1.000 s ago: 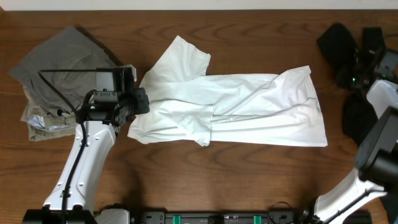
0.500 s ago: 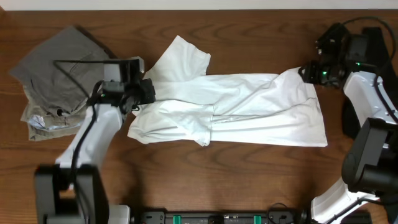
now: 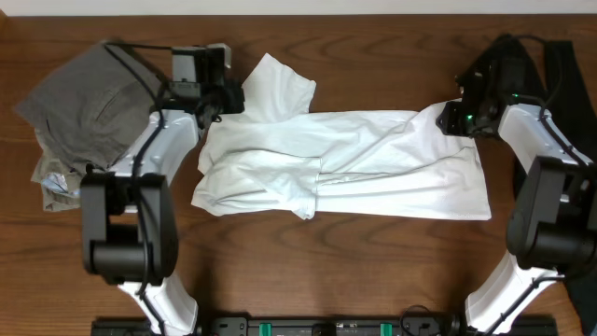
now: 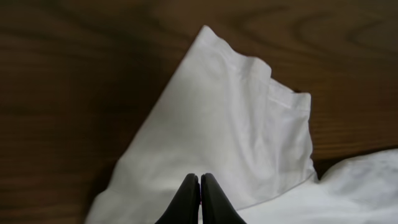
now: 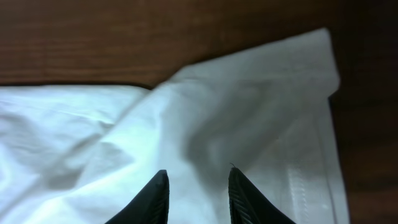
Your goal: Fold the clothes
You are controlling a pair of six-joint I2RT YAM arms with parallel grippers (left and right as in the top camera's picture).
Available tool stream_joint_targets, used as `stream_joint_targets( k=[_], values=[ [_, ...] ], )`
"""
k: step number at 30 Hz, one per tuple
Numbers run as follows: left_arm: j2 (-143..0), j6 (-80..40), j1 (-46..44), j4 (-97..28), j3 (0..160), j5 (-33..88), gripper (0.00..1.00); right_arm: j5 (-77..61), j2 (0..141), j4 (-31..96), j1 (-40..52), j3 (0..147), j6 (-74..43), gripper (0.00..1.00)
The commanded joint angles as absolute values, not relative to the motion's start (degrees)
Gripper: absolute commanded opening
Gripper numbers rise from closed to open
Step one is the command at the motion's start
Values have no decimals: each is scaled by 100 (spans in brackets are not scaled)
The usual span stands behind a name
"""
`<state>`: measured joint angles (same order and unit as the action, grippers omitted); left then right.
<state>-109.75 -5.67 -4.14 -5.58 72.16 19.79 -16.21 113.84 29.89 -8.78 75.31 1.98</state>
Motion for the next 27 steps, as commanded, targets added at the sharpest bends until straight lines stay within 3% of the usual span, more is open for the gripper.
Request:
stream_joint_targets(
  k=[1,7,15,27],
  values=[
    [-11349,-454,-556,-519,7284,2058,6,-1522,11653,2941,-849,7522,266,31],
    [-11963,-456,-655,-303,7284,2058,6,-1376,11926,2781,-849,7522,263,29],
    [-12543,-454,-617,-224,7284,2005,6,591,11970,3310,-910,7522,-169,26],
    [-12602,-528,-613,-108,7284,1704,6,707,11970,3636,-978,7522,-167,29]
  ],
)
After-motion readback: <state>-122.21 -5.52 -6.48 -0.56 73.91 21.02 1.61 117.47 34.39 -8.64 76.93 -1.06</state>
